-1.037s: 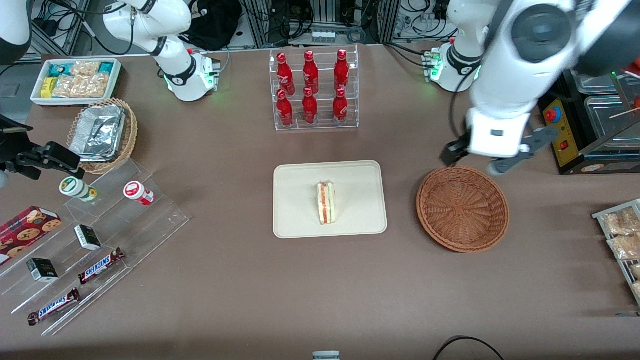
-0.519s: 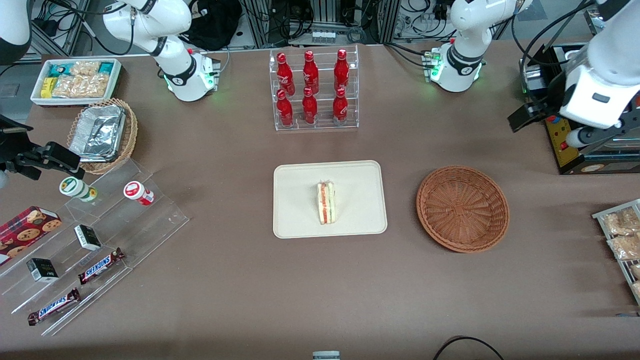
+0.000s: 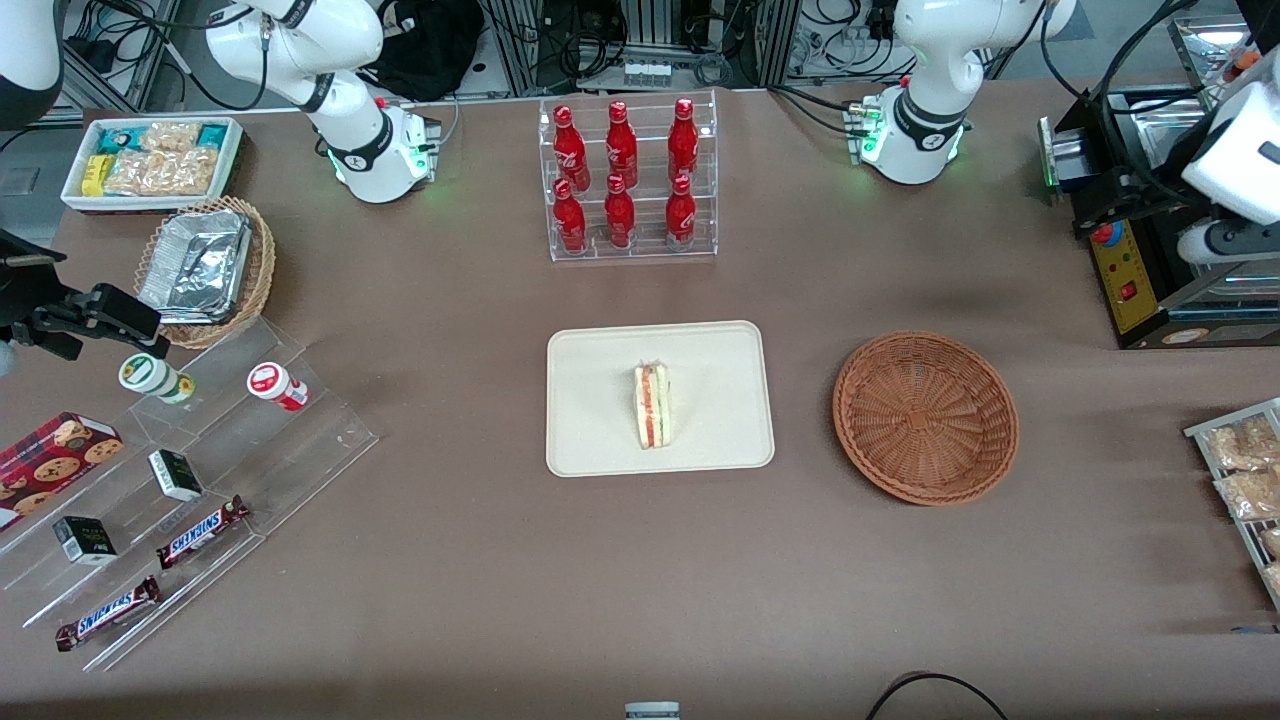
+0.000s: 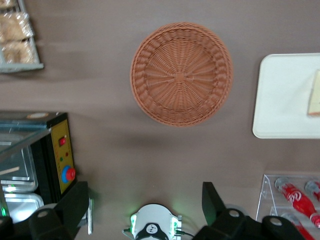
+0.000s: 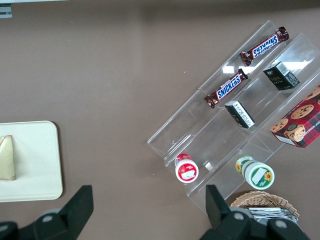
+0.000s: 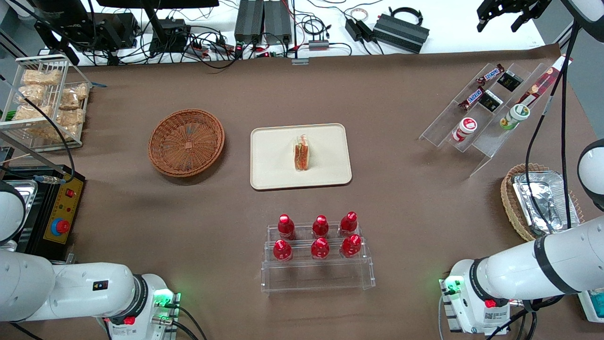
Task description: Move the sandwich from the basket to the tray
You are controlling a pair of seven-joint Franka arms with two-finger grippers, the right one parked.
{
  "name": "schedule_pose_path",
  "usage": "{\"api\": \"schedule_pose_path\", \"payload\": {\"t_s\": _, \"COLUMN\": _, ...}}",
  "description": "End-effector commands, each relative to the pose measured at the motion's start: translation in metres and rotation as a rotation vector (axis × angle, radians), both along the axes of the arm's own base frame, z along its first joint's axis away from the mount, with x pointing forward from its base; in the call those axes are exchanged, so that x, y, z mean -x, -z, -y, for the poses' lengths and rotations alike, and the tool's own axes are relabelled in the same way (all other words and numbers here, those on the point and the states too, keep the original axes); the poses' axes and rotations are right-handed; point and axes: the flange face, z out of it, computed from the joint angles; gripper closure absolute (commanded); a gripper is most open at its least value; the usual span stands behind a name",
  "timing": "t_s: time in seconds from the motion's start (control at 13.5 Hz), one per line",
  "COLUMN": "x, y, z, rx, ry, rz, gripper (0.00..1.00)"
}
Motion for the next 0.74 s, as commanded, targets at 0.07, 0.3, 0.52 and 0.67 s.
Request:
{"api": "schedule_pose_path", "payload": {"t_s": 0.07, "x": -0.005, "y": -0.010, "z": -0.005, "rx": 0.028, "ry": 0.006, "rz": 0.069, "gripper": 0.00}}
{"api": "schedule_pose_path", "payload": {"t_s": 0.3, "x": -0.016, "y": -0.013, "z": -0.005, "rx": 0.039, "ry": -0.062, "rz": 0.137, "gripper": 0.00}}
{"api": "schedule_pose_path", "payload": {"t_s": 0.52, "x": -0.019, "y": -0.012, "z": -0.003, "rx": 0.040, "ry": -0.061, "rz": 0.149, "gripper": 0.00}}
{"api": "schedule_pose_path", "payload": {"t_s": 0.67, "x": -0.021, "y": -0.012, "z": -0.003, "rx": 0.044, "ry": -0.059, "rz": 0.158, "gripper": 0.00}}
